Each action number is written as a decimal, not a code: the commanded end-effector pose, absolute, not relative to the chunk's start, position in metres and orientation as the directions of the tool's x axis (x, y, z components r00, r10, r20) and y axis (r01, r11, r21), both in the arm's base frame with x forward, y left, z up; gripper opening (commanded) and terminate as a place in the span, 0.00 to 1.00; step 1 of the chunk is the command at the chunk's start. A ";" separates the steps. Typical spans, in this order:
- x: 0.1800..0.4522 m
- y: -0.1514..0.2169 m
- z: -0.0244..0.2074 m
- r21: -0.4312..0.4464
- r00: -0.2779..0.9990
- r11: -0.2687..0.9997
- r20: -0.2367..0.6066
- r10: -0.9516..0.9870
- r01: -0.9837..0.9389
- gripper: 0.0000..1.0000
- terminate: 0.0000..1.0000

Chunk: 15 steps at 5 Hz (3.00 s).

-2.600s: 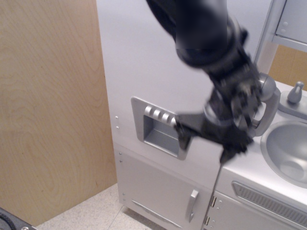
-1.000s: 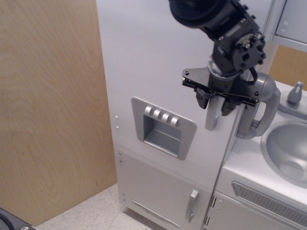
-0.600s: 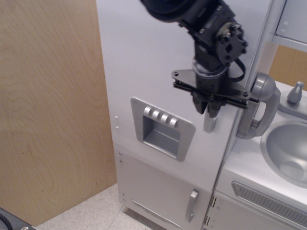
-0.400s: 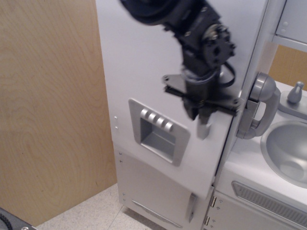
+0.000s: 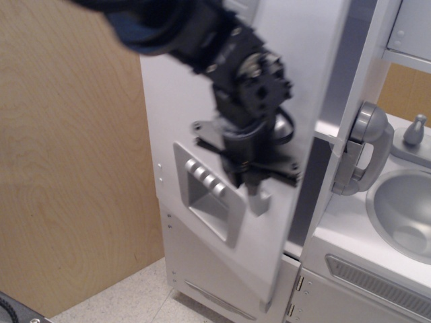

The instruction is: Open fridge

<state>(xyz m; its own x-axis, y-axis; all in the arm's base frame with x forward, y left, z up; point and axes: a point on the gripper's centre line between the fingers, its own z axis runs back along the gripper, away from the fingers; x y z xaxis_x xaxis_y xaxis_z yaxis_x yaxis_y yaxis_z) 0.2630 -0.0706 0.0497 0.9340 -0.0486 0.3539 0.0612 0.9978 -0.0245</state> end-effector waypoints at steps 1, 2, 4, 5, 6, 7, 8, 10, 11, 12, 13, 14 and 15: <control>0.235 -0.111 0.045 0.038 0.980 0.999 0.196 -0.039 0.032 1.00 0.00; 0.228 -0.144 0.034 0.040 0.984 0.994 0.143 -0.103 0.098 1.00 0.00; 0.263 -0.185 0.030 0.019 0.972 0.985 0.156 -0.174 0.173 1.00 0.00; 0.288 -0.185 0.036 0.030 0.966 0.983 0.182 -0.182 0.180 1.00 0.00; 0.313 -0.176 0.042 0.067 0.970 0.988 0.188 -0.152 0.141 1.00 0.00; 0.326 -0.159 0.050 0.124 0.971 0.986 0.200 -0.135 0.111 1.00 0.00; 0.329 -0.137 0.055 0.161 0.972 0.983 0.202 -0.123 0.091 1.00 0.00; 0.301 -0.113 0.056 0.181 0.976 0.979 0.176 -0.129 0.097 1.00 0.00; 0.275 -0.105 0.060 0.196 0.967 0.974 0.206 -0.152 0.112 1.00 0.00; 0.249 -0.091 0.067 0.177 0.968 0.978 0.204 -0.147 0.111 1.00 0.00; 0.227 -0.068 0.065 0.164 0.971 0.980 0.190 -0.142 0.112 1.00 0.00; 0.208 -0.046 0.062 0.145 0.979 0.987 0.181 -0.097 0.072 1.00 0.00; 0.199 -0.023 0.050 0.099 0.989 0.995 0.143 -0.030 0.016 1.00 0.00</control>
<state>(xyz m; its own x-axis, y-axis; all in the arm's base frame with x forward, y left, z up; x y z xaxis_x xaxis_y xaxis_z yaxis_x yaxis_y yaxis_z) 0.1967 -0.0203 0.0381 0.9932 -0.0210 0.1144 0.0096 0.9950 0.0991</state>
